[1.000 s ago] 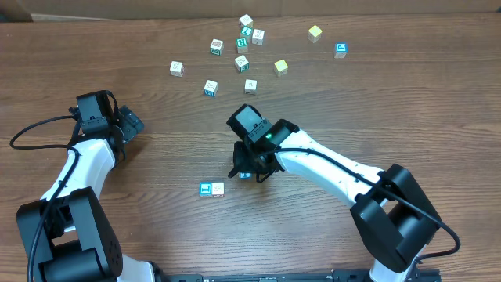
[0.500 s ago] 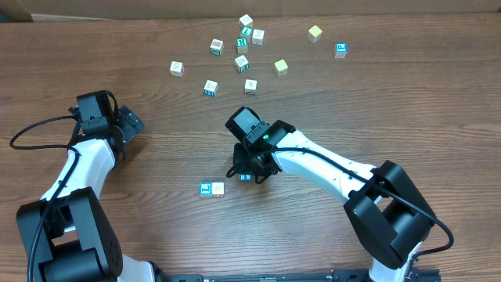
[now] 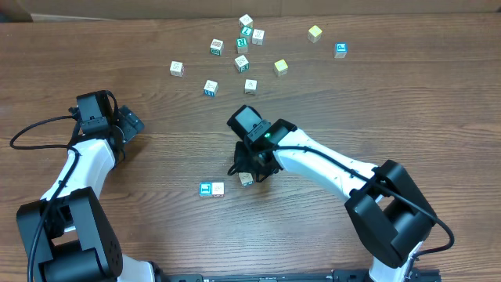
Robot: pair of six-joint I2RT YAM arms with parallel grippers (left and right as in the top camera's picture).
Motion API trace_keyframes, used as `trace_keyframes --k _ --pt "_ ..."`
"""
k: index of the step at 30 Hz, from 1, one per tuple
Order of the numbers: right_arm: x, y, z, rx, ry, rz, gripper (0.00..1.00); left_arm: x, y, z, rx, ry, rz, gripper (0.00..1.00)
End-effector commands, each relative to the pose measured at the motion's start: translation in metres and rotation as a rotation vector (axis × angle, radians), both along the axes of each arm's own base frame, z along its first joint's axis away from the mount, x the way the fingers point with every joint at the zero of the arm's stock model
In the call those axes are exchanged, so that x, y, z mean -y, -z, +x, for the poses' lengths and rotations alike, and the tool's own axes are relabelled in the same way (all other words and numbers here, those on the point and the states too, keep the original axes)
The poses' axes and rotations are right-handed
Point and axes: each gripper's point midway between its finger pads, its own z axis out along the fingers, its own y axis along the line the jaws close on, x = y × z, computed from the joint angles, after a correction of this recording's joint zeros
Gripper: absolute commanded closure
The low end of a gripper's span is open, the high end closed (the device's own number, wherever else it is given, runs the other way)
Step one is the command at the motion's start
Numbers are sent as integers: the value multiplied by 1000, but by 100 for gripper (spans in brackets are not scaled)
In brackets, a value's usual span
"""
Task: Form a horizontal line
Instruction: 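Lower the block right of the placed pair and adjust its position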
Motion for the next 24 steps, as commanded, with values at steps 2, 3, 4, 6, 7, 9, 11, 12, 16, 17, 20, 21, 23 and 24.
trace_keyframes --k 2,3,4,6,7,9,11,12,16,17,20,21,23,24 --pt "18 4 12 -24 55 8 69 -3 -7 4 14 -3 17 1" --pt "21 4 14 -31 66 11 73 -3 -7 4 14 -3 17 0" --pt "23 4 15 -38 74 14 77 -3 -7 4 14 -3 17 0" --pt "31 4 17 -55 92 10 90 -3 -7 4 14 -3 17 1" --pt "34 5 16 -65 97 6 96 -3 -7 4 14 -3 17 0" --pt "36 5 12 -92 99 8 96 -3 -7 4 14 -3 17 0" --pt "30 4 7 -120 89 40 96 -3 -7 4 14 -3 17 0" --pt "26 3 3 -142 82 65 96 -3 -7 4 14 -3 17 1" --pt "15 2 -6 -183 66 122 96 -3 -7 4 14 -3 17 0" --pt "15 4 -6 -182 68 125 96 -3 -7 4 14 -3 17 1" --pt "18 12 -10 -205 128 122 96 -3 -7 4 14 -3 17 0" --pt "18 15 -11 -209 144 124 96 -3 -7 4 14 -3 17 0" --pt "19 17 -10 -206 150 126 96 -3 -7 4 14 -3 17 0" --pt "19 18 -10 -204 151 123 96 -3 -7 4 14 -3 17 0"
